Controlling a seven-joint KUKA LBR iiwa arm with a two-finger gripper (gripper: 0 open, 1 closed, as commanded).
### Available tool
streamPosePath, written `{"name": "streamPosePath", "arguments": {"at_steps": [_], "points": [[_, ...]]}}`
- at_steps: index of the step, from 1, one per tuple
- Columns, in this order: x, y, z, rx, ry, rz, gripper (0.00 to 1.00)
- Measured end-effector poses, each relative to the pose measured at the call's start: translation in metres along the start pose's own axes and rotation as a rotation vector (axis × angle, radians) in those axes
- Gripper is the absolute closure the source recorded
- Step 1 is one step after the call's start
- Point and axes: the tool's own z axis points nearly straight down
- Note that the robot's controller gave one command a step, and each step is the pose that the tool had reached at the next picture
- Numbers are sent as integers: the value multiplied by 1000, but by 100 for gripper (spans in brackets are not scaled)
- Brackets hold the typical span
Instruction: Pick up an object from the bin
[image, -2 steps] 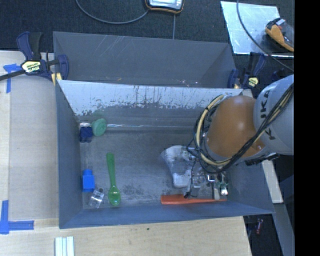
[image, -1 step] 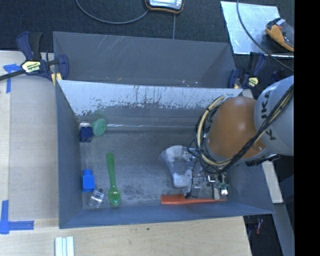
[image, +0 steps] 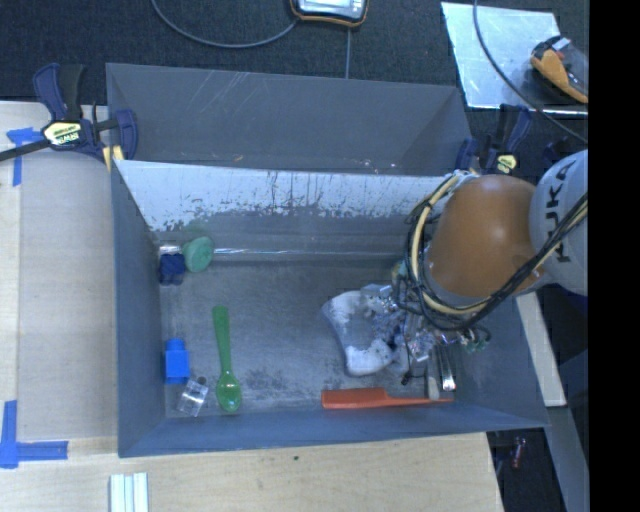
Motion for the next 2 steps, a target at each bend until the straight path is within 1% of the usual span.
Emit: {"name": "streamPosePath", "arguments": {"at_steps": [1,2], "points": [[4,12,-107,-1,5,366,0],[4,2,-34,-1,1,151,0]]}}
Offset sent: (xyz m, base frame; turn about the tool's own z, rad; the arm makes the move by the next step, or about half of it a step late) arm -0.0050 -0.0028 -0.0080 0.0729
